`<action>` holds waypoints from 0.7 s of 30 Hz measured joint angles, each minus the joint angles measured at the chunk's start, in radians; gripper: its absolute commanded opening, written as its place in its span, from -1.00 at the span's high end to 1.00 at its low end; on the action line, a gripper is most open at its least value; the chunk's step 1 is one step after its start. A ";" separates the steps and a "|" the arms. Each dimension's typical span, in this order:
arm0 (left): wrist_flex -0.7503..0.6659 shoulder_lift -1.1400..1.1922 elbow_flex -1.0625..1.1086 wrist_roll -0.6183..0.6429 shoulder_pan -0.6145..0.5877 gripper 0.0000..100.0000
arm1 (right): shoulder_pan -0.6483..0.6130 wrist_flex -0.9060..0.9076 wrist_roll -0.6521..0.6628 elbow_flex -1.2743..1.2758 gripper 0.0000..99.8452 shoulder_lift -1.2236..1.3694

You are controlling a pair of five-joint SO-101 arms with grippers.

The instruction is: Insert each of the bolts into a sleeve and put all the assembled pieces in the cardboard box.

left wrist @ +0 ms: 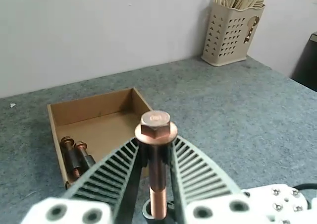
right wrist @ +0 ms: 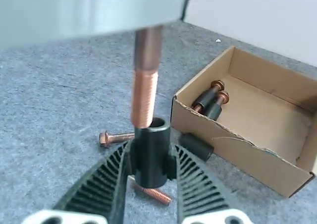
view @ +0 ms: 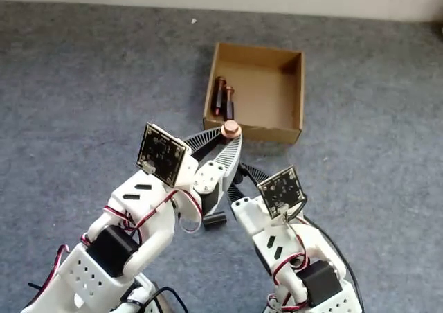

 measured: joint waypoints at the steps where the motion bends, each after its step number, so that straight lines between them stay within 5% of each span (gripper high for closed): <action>1: 0.000 0.000 0.000 0.000 0.000 0.99 | 0.000 0.000 0.000 0.000 0.99 0.000; 21: -0.066 -0.003 0.078 0.000 0.000 0.99 | -0.002 0.011 0.000 0.002 0.99 0.002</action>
